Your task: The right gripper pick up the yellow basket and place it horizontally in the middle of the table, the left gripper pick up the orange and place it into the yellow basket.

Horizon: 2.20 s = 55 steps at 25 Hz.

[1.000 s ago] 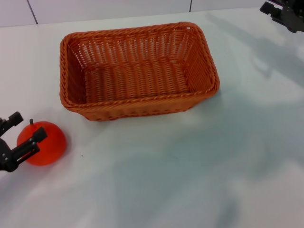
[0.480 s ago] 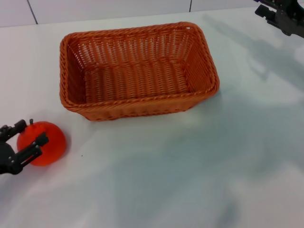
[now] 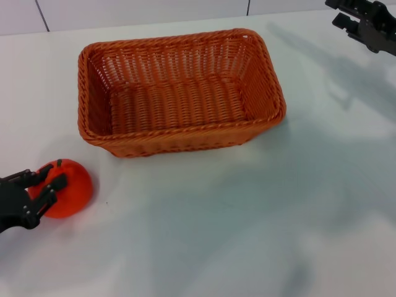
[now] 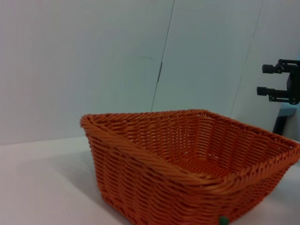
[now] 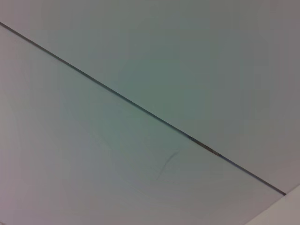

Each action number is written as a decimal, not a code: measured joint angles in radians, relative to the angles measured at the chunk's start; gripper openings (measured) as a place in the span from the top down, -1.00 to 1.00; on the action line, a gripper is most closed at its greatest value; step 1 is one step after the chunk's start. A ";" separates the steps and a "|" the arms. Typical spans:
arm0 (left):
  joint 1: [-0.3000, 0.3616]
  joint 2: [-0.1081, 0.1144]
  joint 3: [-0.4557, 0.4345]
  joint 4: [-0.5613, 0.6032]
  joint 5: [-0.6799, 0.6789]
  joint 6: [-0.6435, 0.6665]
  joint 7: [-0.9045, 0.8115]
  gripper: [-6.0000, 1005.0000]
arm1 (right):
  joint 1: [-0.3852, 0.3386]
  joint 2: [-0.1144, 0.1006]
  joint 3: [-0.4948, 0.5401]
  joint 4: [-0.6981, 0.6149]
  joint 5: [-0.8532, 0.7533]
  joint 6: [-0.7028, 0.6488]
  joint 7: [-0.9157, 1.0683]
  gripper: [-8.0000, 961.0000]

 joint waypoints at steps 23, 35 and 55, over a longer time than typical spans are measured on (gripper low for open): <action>-0.129 0.053 -0.208 -0.195 -0.249 0.188 -0.003 0.81 | -0.027 -0.006 0.002 0.002 0.012 0.017 -0.005 -0.39; -0.394 -0.036 -0.158 -0.309 -0.263 -0.128 -0.003 0.56 | -0.044 -0.010 0.000 -0.001 0.013 0.079 -0.037 -0.39; -0.217 -0.038 -0.201 -0.345 -0.625 0.027 0.031 -0.72 | -0.147 -0.002 0.046 -0.011 0.168 0.221 -0.341 -0.38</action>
